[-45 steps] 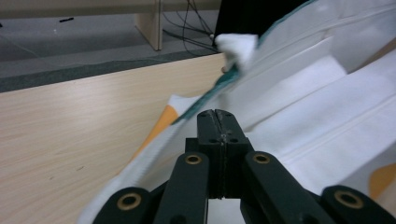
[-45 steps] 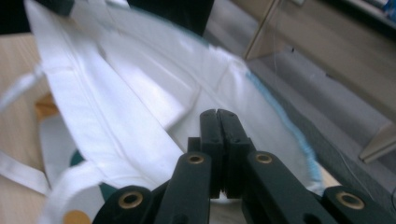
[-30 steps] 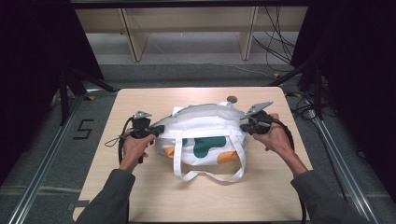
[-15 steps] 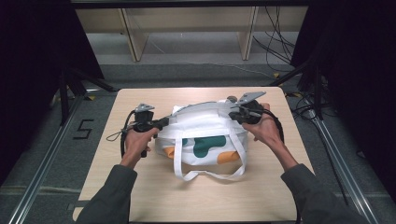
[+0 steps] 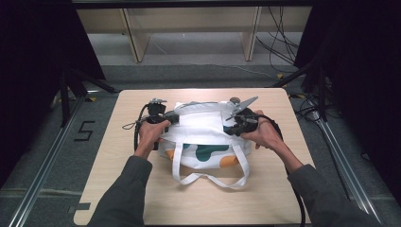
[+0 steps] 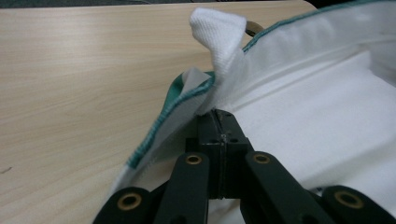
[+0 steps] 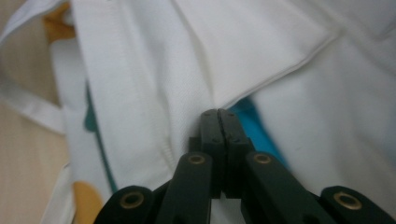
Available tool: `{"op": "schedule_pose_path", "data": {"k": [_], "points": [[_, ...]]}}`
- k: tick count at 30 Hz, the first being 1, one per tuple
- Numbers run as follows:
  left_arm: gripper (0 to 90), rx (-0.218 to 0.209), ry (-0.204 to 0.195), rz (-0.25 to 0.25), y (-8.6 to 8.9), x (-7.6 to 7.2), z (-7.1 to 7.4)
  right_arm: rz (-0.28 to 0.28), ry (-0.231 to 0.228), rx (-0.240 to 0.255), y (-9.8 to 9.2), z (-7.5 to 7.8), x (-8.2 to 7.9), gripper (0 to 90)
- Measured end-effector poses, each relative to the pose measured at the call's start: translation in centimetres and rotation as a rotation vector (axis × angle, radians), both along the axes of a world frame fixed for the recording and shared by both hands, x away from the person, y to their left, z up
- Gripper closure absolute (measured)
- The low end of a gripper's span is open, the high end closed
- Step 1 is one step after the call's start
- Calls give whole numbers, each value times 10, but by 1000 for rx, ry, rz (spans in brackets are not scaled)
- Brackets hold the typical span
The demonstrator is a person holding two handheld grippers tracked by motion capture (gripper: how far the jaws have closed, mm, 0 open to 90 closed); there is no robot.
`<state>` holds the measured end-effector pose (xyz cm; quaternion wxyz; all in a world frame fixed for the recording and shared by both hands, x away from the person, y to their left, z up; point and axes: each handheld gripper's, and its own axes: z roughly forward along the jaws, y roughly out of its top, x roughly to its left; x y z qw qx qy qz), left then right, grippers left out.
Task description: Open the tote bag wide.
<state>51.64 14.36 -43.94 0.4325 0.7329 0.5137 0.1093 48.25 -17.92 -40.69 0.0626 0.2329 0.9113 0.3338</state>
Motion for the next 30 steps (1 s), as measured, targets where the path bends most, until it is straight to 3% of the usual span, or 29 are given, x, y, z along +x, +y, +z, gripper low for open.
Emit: {"op": "schedule_pose_path", "data": {"k": [1,2,4,5,6,7,8,9,10,11,13,14,15,16,18,19,22,23,24,25,26,27,28,29,30], "points": [[895,16,13,-3,0,3,-2,69,29,13,0,-3,-15,900],[895,26,14,-6,-1,4,-1,87,52,11,2,-6,-26,900],[895,48,14,-4,-2,5,-1,171,57,1,7,-14,-43,900],[895,48,14,-4,-2,5,-1,171,57,1,7,-14,-43,900],[895,65,13,-5,-3,5,-1,187,118,7,11,-20,-56,900],[895,68,7,3,-4,3,-2,243,149,-119,23,-36,-78,900],[895,68,7,3,-4,3,-2,243,149,-119,23,-36,-78,900],[895,71,-6,-4,-6,-3,-1,238,102,-117,30,-42,-82,900],[894,71,-6,-4,-6,-3,-1,238,102,-117,30,-42,-82,900],[894,75,-19,-25,-6,-11,1,226,47,-33,29,-29,-73,900],[895,68,-30,-51,-6,-18,3,210,-9,29,27,-8,-68,900],[895,61,-35,-63,-5,-21,4,177,-27,43,25,3,-67,900],[895,61,-35,-63,-5,-21,4,177,-27,43,25,3,-67,900],[895,27,-41,-60,-4,-24,5,172,-59,57,24,13,-63,900],[894,4,-41,-74,-3,-28,6,115,-96,58,22,28,-55,900],[893,-1,-44,-86,-2,-31,6,74,-142,57,23,36,-42,900],[890,-33,-39,-121,-7,-39,7,29,-161,35,28,37,-31,900],[887,-26,-45,-133,-12,-41,7,27,-173,-22,38,33,-17,900],[887,-21,-50,-132,-15,-41,6,27,-173,-22,38,33,-17,900],[885,-18,-36,-150,-21,-40,5,31,-138,-63,48,27,-10,900],[886,-18,-36,-150,-21,-40,5,31,-138,-63,48,27,-10,900],[886,-28,-19,-164,-24,-40,3,61,-130,-80,54,23,-6,900],[888,-27,-1,-197,-28,-41,2,119,-101,-139,67,13,-2,900],[888,-21,9,-220,-32,-43,1,119,-101,-139,67,13,-2,900],[888,11,21,-264,-34,-46,1,128,-99,-169,71,10,-1,900]]}}
